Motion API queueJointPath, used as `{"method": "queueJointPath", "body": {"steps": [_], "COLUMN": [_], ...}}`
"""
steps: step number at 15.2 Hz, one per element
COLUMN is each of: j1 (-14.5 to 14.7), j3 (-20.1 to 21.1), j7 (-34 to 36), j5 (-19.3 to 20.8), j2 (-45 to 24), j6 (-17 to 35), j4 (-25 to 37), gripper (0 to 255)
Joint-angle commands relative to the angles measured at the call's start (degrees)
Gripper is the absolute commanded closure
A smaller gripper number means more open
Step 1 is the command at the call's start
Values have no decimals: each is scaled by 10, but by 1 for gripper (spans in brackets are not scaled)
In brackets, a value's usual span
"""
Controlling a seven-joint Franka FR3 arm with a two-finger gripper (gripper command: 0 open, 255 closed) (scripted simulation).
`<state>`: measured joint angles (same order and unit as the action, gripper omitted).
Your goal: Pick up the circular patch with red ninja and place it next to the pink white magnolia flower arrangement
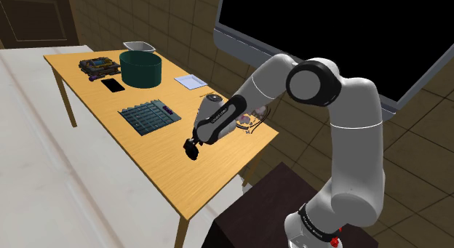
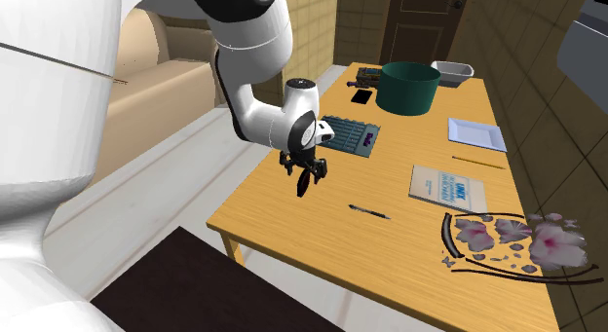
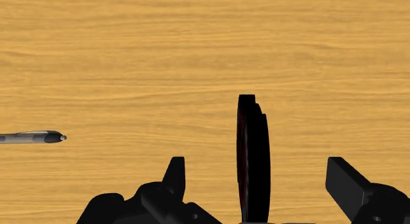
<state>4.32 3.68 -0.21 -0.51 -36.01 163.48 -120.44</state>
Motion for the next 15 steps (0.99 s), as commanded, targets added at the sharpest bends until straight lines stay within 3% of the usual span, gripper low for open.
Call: {"method": "queueJointPath", "body": {"steps": [1,7,8,15], "j1": [1,1,1,1], "j3": [0,0,0,0], "j7": [1,1,1,1], "j5": [0,0,0,0], "j2": [-5,-5,-5,-5], "j6": [3,3,3,3], "j4": [2,2,2,2], "gripper": [0,0,255,255]}}
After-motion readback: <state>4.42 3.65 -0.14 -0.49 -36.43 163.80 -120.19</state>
